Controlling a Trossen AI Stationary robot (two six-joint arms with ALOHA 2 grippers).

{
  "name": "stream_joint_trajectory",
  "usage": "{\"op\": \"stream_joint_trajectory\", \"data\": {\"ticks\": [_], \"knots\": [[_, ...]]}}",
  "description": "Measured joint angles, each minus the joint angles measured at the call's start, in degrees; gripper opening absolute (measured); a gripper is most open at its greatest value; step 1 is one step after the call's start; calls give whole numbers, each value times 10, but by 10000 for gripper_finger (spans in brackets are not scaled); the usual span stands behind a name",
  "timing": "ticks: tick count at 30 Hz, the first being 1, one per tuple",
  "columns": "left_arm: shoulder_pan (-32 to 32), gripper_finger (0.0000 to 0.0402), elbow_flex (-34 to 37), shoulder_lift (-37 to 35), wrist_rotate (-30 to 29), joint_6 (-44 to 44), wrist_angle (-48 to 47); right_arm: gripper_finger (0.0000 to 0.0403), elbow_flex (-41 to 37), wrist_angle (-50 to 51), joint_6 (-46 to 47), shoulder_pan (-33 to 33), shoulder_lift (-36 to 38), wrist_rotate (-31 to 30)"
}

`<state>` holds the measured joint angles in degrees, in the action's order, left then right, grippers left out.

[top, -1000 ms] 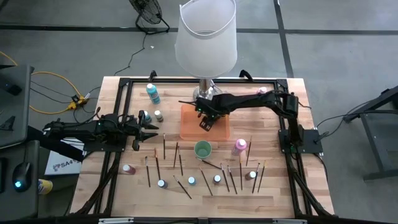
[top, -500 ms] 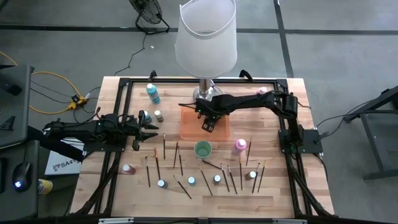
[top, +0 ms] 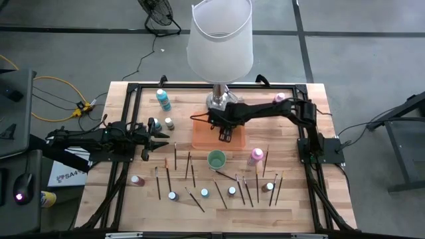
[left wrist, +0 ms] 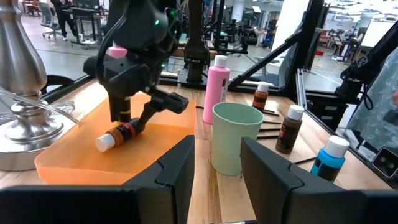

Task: Pick & Place Paint Supplies
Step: Put the small brown paint bottle into the orange bin

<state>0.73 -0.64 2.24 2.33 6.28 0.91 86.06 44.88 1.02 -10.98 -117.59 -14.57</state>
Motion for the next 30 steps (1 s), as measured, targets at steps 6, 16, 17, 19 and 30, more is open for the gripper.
{"op": "stream_joint_trajectory", "data": {"ticks": [6, 16, 17, 19, 30], "knots": [[0, 126, 0, 0, 0, 0, 0, 227, 0, -10, -24, 1, -9, 29], [0, 126, 0, 0, 0, 0, 0, 227, 0, -21, -44, 9, -26, 69], [0, 126, 0, 0, 0, 0, 0, 226, 0, -21, -55, 10, -26, 72], [0, 126, 0, 0, 0, 0, 0, 221, 0, -22, -77, 13, -26, 73], [0, 126, 0, 0, 0, 0, 0, 140, 0, -37, -113, 15, -22, 75]]}}
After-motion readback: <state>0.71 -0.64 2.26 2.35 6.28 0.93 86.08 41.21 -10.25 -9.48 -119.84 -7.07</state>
